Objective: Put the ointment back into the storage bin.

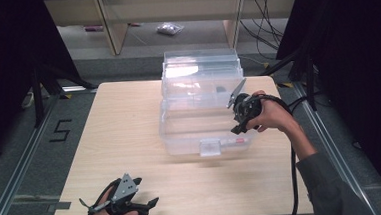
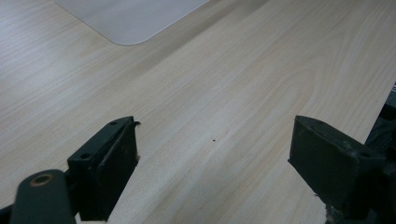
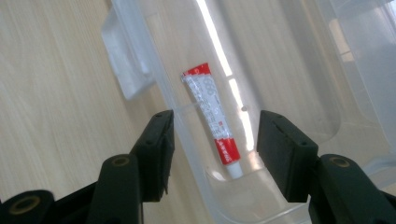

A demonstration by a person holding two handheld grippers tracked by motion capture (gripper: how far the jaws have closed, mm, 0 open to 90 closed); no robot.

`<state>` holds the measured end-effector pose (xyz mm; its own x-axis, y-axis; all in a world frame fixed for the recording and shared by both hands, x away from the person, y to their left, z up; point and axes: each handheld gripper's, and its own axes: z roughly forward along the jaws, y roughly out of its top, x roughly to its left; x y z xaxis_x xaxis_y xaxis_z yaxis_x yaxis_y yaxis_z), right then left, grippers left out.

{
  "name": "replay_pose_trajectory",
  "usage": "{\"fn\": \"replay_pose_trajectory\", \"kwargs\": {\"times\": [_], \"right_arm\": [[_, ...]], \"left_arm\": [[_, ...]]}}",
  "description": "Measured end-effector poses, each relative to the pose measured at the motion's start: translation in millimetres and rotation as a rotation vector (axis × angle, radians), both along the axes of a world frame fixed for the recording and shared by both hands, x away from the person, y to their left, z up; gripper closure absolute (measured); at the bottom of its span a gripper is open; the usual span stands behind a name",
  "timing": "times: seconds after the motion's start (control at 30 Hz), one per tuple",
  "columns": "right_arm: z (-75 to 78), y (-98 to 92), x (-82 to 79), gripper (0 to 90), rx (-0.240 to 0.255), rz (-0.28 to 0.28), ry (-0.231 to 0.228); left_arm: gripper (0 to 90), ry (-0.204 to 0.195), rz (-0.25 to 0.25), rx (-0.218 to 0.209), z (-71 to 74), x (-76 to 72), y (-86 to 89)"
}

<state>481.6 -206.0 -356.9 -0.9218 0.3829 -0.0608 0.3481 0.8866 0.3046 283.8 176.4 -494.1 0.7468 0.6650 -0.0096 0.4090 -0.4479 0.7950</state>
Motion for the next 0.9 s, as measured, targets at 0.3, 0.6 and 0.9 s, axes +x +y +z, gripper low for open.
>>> {"fn": "replay_pose_trajectory", "kwargs": {"times": [0.3,0.6,0.9], "right_arm": [[0.6,-5.7,-12.7,39.1,0.079,-0.048,-0.022],[-0.4,-10.9,-23.0,34.8,0.152,-0.081,-0.031],[-1.2,-10.9,-33.4,34.2,0.18,-0.09,-0.046]], "left_arm": [[15.0,-0.002,-0.004,0.013,0.1,0.5,0.6],[15.0,-0.002,-0.005,0.015,0.1,0.6,0.7],[15.0,0.0,0.0,-0.001,-0.2,0.0,-0.3]]}}
